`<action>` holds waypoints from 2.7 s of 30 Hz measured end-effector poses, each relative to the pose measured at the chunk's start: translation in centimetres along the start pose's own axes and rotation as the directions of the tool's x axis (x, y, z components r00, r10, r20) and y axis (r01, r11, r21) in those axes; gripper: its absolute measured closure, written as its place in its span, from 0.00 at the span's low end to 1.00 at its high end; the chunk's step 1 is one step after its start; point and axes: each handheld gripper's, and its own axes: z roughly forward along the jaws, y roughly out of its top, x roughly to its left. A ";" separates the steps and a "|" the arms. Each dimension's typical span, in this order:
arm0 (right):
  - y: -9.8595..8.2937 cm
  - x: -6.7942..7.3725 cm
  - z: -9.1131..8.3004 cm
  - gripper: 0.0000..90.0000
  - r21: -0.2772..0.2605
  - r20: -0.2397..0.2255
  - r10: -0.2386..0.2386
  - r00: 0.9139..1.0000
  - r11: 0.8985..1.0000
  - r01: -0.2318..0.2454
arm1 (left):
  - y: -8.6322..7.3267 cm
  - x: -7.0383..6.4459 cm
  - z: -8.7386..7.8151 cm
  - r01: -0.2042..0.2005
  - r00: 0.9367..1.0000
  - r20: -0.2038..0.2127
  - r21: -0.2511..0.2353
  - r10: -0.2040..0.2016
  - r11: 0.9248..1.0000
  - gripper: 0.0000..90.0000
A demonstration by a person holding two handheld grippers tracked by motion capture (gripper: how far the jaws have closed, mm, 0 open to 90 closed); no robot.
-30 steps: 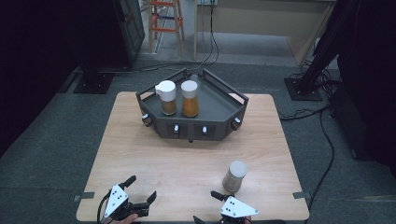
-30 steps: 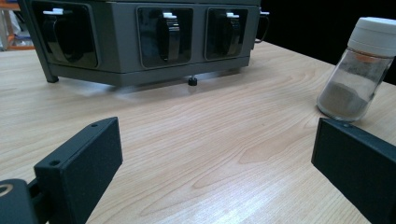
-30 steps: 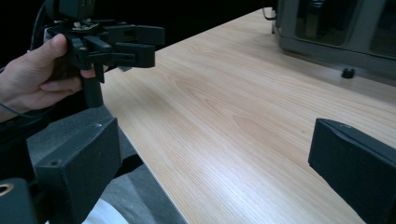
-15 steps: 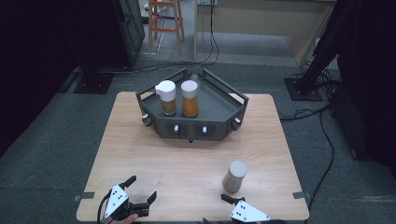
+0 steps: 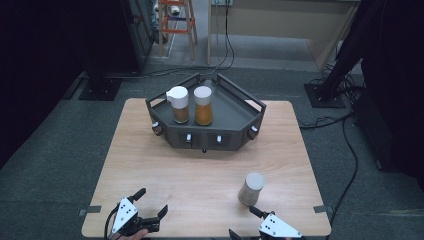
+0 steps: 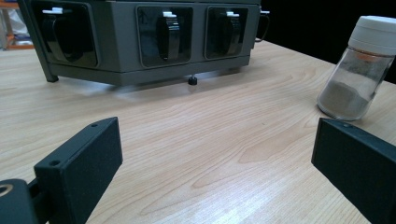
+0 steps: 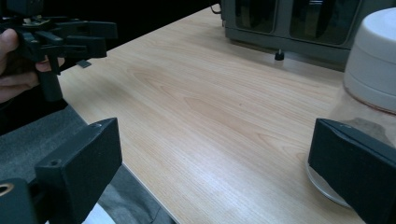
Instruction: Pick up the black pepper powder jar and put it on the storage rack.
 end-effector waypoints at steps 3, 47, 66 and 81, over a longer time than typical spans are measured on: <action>0.0 0.0 -0.1 0.03 0.001 0.020 0.001 1.000 1.000 -0.001 | 0.0 0.0 0.0 0.002 1.000 0.000 0.000 -0.002 1.000 0.02; 0.7 -3.3 2.2 0.03 -0.006 0.184 0.043 0.982 0.999 -0.043 | 0.0 0.0 0.0 0.003 1.000 0.000 0.002 -0.003 1.000 0.02; 1.5 -4.2 4.0 0.10 0.005 0.230 0.037 0.973 0.999 -0.039 | 0.0 0.0 0.0 0.002 1.000 0.001 0.001 -0.002 1.000 0.02; 1.7 -4.2 4.8 0.38 0.033 0.260 -0.036 0.965 0.999 0.028 | 0.0 0.0 0.1 0.004 1.000 0.002 0.003 -0.004 1.000 0.02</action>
